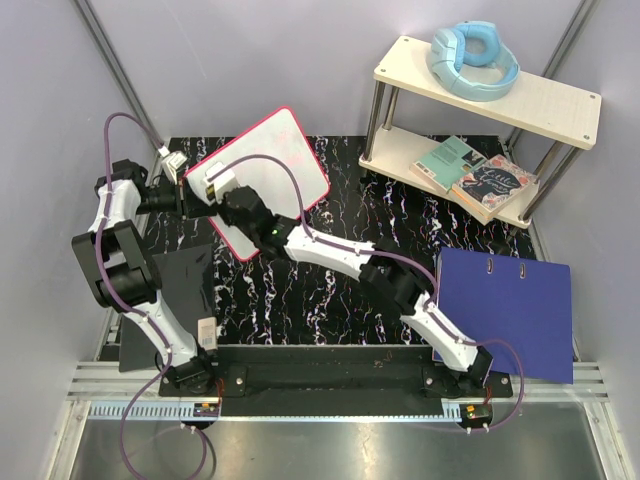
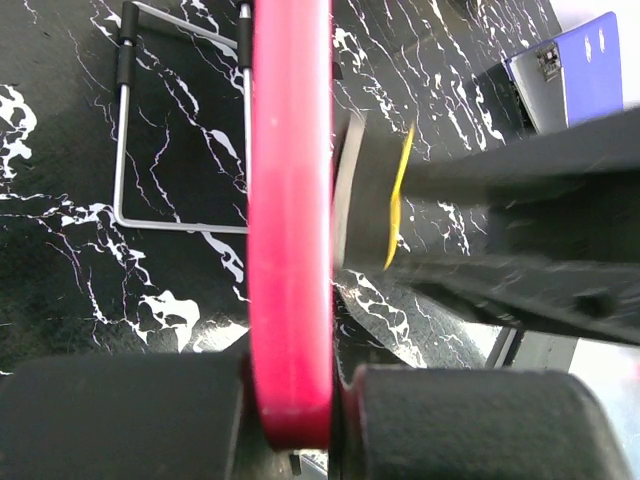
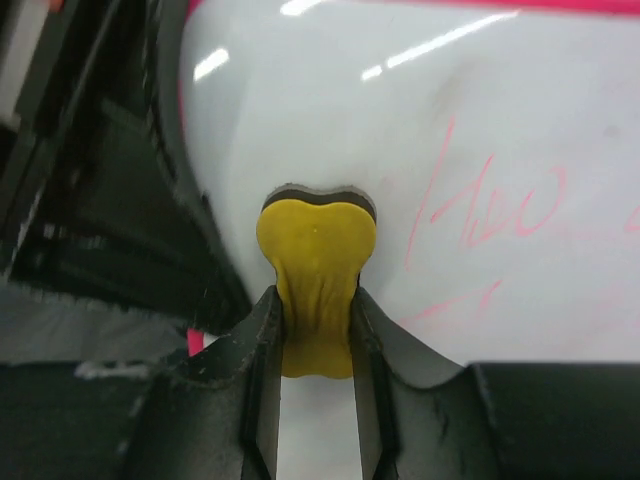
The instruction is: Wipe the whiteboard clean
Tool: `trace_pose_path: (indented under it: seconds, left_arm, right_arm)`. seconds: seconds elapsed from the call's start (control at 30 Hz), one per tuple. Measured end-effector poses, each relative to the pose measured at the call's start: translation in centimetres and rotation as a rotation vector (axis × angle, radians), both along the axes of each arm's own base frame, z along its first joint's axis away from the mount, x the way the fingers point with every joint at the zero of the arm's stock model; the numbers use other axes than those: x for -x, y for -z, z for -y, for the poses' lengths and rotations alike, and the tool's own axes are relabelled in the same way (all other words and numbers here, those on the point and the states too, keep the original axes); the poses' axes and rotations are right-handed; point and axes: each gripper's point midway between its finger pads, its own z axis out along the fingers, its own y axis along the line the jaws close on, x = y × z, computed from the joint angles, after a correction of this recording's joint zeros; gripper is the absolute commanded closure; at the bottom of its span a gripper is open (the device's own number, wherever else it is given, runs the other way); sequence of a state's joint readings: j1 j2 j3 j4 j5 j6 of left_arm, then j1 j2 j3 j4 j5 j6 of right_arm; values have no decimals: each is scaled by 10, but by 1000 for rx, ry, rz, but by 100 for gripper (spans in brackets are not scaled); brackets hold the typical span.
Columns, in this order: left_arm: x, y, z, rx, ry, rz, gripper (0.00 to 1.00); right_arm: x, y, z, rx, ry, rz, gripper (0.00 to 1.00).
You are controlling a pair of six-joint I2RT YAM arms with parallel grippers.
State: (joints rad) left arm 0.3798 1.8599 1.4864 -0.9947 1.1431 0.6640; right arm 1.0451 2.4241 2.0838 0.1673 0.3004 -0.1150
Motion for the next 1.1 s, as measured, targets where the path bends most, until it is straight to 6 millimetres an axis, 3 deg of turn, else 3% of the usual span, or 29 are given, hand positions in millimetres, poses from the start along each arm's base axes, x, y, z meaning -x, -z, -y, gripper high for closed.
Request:
trace_pose_path:
  seconds: [0.17,0.37,0.5,0.8,0.97,1.1]
  left_arm:
    - [2,-3,2,-11,10,12,100]
    - [4,-7,5,-44,31,44,100]
    - [5,-6,5,-44,29,36,100]
    - [11,-6,8,-25,26,-6,100]
    - [14,-5,7,-27,26,-21,100]
    - [17,-3,5,-30,19,-39,100]
  right_arm:
    - [-30,-53,-6,-110,94,82,100]
    - [-66,-85,15,-177,174,128,100]
    - [-86,-77,33,-182,226,127,100]
    - [-121,-30,95,-129,336,84,100]
    - [-108,-29,82,-77,282,115,100]
    - [-77,-33,50,-47,176,113,100]
